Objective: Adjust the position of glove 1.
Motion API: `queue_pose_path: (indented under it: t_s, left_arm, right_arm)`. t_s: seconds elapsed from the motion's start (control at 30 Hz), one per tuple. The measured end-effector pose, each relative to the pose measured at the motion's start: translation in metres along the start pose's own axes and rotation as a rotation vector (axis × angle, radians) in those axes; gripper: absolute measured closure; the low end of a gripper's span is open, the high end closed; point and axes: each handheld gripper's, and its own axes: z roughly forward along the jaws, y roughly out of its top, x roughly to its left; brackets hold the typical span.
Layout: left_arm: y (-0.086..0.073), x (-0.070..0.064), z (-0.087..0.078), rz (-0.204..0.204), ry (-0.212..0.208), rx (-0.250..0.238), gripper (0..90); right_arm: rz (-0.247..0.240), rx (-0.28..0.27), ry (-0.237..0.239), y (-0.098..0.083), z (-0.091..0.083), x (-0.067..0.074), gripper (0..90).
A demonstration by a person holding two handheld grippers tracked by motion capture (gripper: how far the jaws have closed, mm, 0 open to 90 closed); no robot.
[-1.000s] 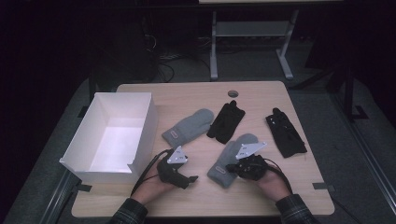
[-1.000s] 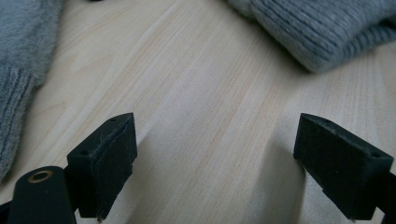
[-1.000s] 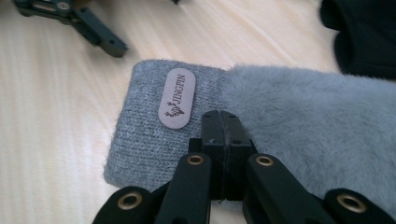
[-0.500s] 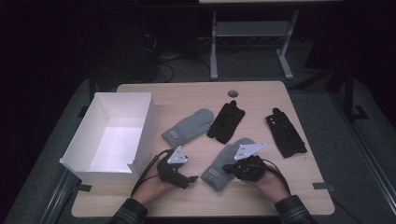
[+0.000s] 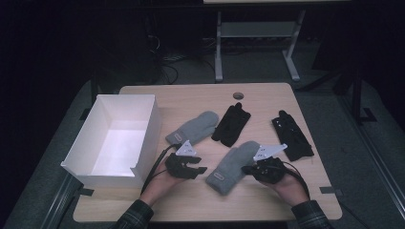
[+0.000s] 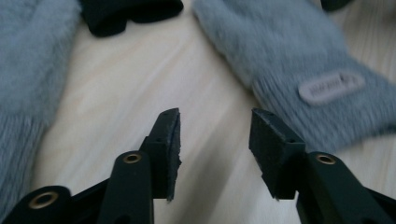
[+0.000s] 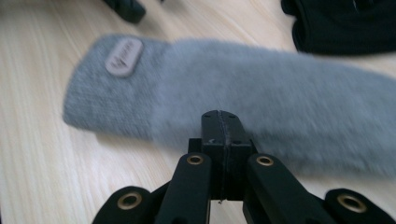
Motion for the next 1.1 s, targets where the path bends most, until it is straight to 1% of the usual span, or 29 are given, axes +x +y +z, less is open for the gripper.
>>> queue_pose_path:
  t_s: [0.07,0.1,0.13,0.17,0.23,0.3,0.33,0.37,0.43,0.53,0.6,0.63,0.67,0.7,0.77,0.87,0.97,1.07,1.1]
  left_arm:
    - [0.009,0.001,0.005,0.012,0.002,-0.001,50.5]
    - [0.013,0.001,0.008,0.012,-0.003,-0.005,50.2]
    - [0.017,0.002,0.011,0.008,-0.008,-0.015,50.1]
    - [0.021,0.002,0.014,0.003,-0.015,-0.024,49.6]
    - [0.028,0.002,0.021,-0.007,-0.037,-0.034,49.8]
    - [0.034,0.002,0.029,-0.008,-0.051,-0.025,50.3]
    - [0.036,0.002,0.032,-0.004,-0.053,-0.027,50.3]
    - [0.039,0.002,0.035,-0.003,-0.054,-0.025,50.3]
    - [0.042,0.001,0.042,-0.019,-0.060,-0.043,49.4]
    - [0.045,0.000,0.048,-0.018,-0.068,-0.031,49.3]
    - [0.046,-0.001,0.053,-0.028,-0.077,-0.022,49.3]
    - [0.046,-0.002,0.056,-0.025,-0.079,-0.010,49.3]
    - [0.046,-0.003,0.059,-0.030,-0.081,-0.007,49.6]
    - [0.045,-0.003,0.061,-0.022,-0.080,0.004,50.9]
    - [0.044,-0.004,0.065,-0.007,-0.083,0.031,55.8]
    - [0.043,-0.005,0.069,-0.020,-0.109,0.040,66.2]
    - [0.043,-0.005,0.069,-0.018,-0.112,0.048,79.6]
    - [0.044,-0.004,0.066,-0.046,-0.115,0.046,85.2]
    - [0.044,-0.003,0.065,-0.046,-0.115,0.045,86.1]
  right_arm:
    - [0.010,0.008,-0.012,-0.004,-0.003,-0.003,90.0]
    - [0.012,0.010,-0.020,-0.007,-0.004,-0.004,89.4]
    - [0.019,0.013,-0.026,-0.009,-0.005,-0.006,86.6]
    - [0.024,0.010,-0.028,-0.011,-0.007,-0.008,80.5]
    - [0.031,-0.002,-0.041,-0.016,-0.008,-0.012,64.9]
    - [0.043,-0.015,-0.059,-0.021,-0.010,-0.015,54.5]
    - [0.045,-0.020,-0.073,-0.023,-0.010,-0.018,49.7]
    - [0.050,-0.021,-0.085,-0.025,-0.010,-0.019,47.0]
    - [0.053,-0.024,-0.099,-0.028,-0.008,-0.023,41.7]
    - [0.066,-0.013,-0.107,-0.032,-0.005,-0.029,38.6]
    - [0.076,0.002,-0.113,-0.033,-0.003,-0.030,37.6]
    - [0.072,0.003,-0.116,-0.034,-0.002,-0.031,37.0]
    - [0.069,0.002,-0.119,-0.035,-0.001,-0.031,36.3]
    - [0.069,0.006,-0.120,-0.035,-0.002,-0.032,35.7]
    - [0.066,0.007,-0.127,-0.036,-0.001,-0.032,35.1]
    - [0.063,0.011,-0.132,-0.037,0.000,-0.032,34.1]
    - [0.055,0.008,-0.135,-0.037,0.001,-0.032,32.8]
    - [0.057,0.003,-0.136,-0.038,0.001,-0.032,30.0]
    - [0.054,0.000,-0.135,-0.038,0.002,-0.032,28.6]
